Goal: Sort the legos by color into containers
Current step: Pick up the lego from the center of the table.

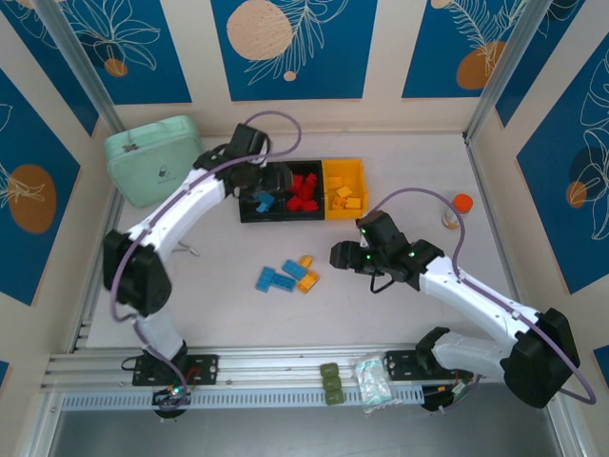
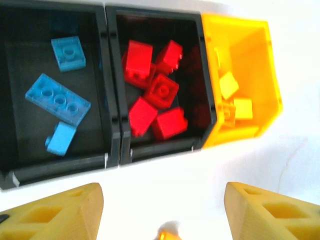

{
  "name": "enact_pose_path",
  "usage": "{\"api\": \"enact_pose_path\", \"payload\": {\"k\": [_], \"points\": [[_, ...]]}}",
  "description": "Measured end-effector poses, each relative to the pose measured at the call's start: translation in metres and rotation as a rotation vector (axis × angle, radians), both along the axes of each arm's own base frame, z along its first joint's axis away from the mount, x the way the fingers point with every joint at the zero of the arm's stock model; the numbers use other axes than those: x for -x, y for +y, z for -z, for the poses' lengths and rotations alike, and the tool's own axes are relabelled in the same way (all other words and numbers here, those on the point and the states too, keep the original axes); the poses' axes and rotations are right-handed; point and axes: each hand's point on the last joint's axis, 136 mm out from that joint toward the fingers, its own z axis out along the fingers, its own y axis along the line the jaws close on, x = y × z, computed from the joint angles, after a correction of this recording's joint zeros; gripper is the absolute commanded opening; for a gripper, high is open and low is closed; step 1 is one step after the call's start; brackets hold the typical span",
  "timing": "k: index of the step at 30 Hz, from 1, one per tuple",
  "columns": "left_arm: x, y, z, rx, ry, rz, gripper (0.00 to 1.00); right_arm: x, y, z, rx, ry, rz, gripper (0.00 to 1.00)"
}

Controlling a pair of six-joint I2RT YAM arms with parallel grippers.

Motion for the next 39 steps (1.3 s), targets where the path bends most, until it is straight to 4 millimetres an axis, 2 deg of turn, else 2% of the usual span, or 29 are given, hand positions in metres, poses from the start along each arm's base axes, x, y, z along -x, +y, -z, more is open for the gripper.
{"api": "enact_pose_path", "payload": {"k": [9,13,19,26,29,34,39], "points": [[0.093,0.043,0.043,-0.005,0.051,0.04,0.67,-0.019,0.027,-0.008,0.012,0.051,-0.029,0.66],[0.129,0.062,0.054,0.017,0.054,0.027,0.68,-0.024,0.045,0.007,0.044,0.118,-0.04,0.66],[0.17,0.083,0.07,0.067,0.041,-0.013,0.69,-0.03,0.072,0.04,0.107,0.228,-0.04,0.62],[0.192,0.095,0.096,0.078,0.085,-0.053,0.69,-0.045,0.092,0.063,0.152,0.301,-0.012,0.6],[0.194,0.097,0.101,0.078,0.098,-0.061,0.69,-0.051,0.097,0.072,0.166,0.324,0.003,0.55],[0.194,0.097,0.102,0.079,0.1,-0.063,0.69,-0.049,0.095,0.093,0.202,0.378,0.027,0.48],[0.196,0.098,0.106,0.079,0.113,-0.073,0.69,-0.047,0.092,0.1,0.21,0.403,0.052,0.37]]}}
